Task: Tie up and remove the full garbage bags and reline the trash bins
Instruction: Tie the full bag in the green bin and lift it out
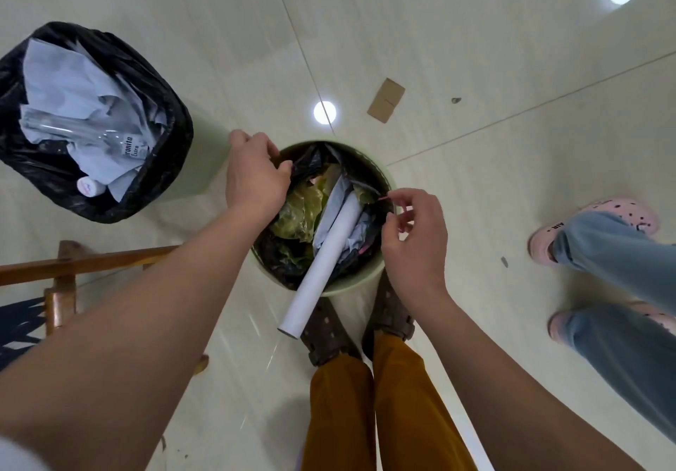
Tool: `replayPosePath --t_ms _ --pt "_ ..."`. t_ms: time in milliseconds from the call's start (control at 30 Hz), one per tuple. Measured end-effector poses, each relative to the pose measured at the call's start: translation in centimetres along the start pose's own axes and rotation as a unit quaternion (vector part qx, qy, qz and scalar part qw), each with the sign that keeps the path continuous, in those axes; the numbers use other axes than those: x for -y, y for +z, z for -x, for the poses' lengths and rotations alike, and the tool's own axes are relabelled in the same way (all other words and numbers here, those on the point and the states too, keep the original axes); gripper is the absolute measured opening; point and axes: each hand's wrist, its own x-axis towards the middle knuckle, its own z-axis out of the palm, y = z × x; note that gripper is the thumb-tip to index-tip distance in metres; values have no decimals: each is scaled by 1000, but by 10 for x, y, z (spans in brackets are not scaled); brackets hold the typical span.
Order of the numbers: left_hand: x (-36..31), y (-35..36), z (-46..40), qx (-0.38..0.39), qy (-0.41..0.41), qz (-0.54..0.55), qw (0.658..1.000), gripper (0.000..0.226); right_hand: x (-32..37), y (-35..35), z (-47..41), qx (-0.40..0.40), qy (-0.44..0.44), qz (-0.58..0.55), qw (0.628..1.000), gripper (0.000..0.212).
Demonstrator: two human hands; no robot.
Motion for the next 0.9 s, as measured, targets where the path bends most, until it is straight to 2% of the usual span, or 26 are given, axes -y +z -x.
replayPosePath --t_ms 67,133,233,300,400,467,567,733,900 --pt "-2 2 7 -11 0 5 1000 24 -4 1 6 -44 28 41 998 25" --pt "0 5 16 7 -29 46 998 27 -9 4 15 -54 84 65 993 27" --pt "8 5 28 73 -77 112 988 29 -18 14 31 29 169 104 980 19" --pt "14 4 34 111 -89 126 982 42 -21 21 39 71 179 118 974 14" --pt "17 -1 36 189 -107 172 961 68 -16 32 43 45 182 135 973 16" --pt "18 -4 33 235 -118 180 948 75 -12 37 44 15 204 157 966 21" --pt "21 -6 32 238 -125 152 951 59 -11 42 48 2 244 167 955 22" --pt "36 -11 43 187 -137 169 958 7 -13 46 46 52 258 198 944 28" --pt "52 -15 57 149 -160 214 952 16 -16 57 36 36 269 164 948 29"
